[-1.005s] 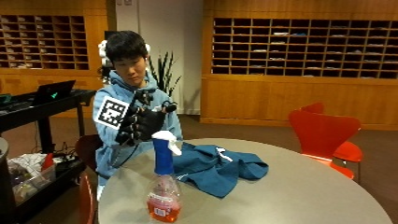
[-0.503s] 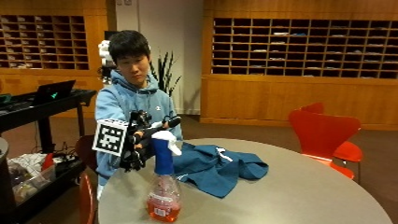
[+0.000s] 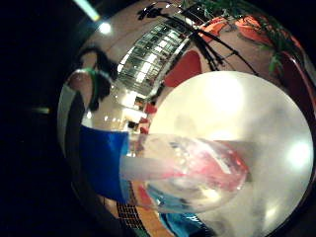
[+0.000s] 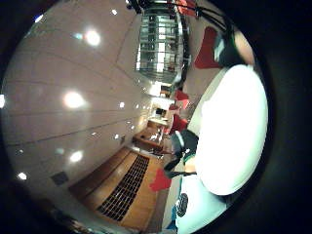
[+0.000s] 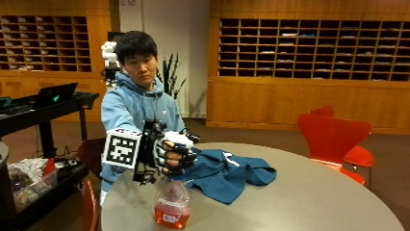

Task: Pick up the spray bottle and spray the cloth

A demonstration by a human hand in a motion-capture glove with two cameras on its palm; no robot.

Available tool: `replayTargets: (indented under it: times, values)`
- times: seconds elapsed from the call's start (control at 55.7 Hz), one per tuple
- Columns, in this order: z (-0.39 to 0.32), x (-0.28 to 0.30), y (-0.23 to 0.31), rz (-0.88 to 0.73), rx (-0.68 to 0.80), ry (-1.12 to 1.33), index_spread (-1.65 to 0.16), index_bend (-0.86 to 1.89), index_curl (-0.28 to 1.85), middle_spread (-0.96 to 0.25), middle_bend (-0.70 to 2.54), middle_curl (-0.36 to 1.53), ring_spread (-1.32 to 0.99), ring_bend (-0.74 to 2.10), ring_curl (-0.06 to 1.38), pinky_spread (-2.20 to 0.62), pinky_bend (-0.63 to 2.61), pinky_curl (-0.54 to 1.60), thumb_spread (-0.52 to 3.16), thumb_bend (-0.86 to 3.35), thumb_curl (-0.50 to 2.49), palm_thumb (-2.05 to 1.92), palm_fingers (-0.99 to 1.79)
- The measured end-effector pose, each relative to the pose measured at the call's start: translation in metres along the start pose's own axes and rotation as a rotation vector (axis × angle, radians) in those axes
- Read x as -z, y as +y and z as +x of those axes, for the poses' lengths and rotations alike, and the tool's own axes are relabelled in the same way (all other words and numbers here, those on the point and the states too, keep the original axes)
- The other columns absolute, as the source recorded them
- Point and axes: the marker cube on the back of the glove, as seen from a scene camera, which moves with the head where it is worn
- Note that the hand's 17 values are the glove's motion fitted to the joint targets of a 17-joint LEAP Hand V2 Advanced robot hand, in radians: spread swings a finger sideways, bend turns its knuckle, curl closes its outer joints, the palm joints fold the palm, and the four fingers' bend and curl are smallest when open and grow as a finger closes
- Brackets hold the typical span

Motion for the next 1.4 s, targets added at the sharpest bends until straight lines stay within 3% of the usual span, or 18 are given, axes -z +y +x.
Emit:
replayTargets:
  times: [0.054,0.179,0.269,0.377,0.772,1.023,1.131,1.31,1.4]
  values:
    - [-0.003,-0.008,0.000,-0.033,0.007,0.005,-0.25,0.21,0.20,-0.14,0.49,0.42,-0.17,0.66,0.39,-0.01,0.27,0.33,0.84,0.01,0.42,0.85,1.12]
    - [-0.011,-0.029,0.002,-0.116,0.032,0.024,-0.25,0.18,0.27,-0.16,0.40,0.41,-0.21,0.57,0.39,-0.13,0.38,0.37,0.60,0.00,0.51,0.95,1.20]
    - [-0.017,-0.049,0.001,-0.154,0.176,0.043,-0.26,0.19,0.31,-0.17,0.40,0.42,-0.22,0.53,0.39,-0.21,0.40,0.38,0.46,-0.02,0.56,0.98,1.25]
    - [-0.039,-0.068,0.022,-0.388,0.090,0.147,-0.26,0.19,0.35,-0.17,0.41,0.43,-0.23,0.51,0.39,-0.26,0.39,0.39,0.34,-0.03,0.60,1.00,1.28]
    - [-0.145,-0.150,0.106,-0.911,0.666,0.708,-0.26,0.17,0.43,-0.17,0.41,0.45,-0.24,0.57,0.44,-0.30,0.37,0.40,0.19,-0.04,0.68,0.99,1.31]
    - [-0.171,-0.199,0.180,-1.142,0.801,1.181,-0.26,0.18,0.46,-0.17,0.42,0.46,-0.23,0.60,0.47,-0.30,0.38,0.41,0.16,-0.04,0.71,0.98,1.30]
    - [-0.156,-0.214,0.200,-1.145,0.822,1.382,-0.26,0.18,0.47,-0.17,0.42,0.46,-0.23,0.60,0.47,-0.31,0.38,0.42,0.15,-0.04,0.72,0.98,1.30]
    - [-0.131,-0.228,0.222,-1.298,0.854,1.361,-0.26,0.18,0.49,-0.17,0.42,0.46,-0.23,0.61,0.47,-0.31,0.38,0.42,0.15,-0.04,0.73,0.98,1.30]
    - [-0.126,-0.235,0.221,-1.215,0.827,1.427,-0.26,0.18,0.49,-0.17,0.42,0.46,-0.23,0.61,0.48,-0.31,0.38,0.42,0.15,-0.04,0.73,0.98,1.29]
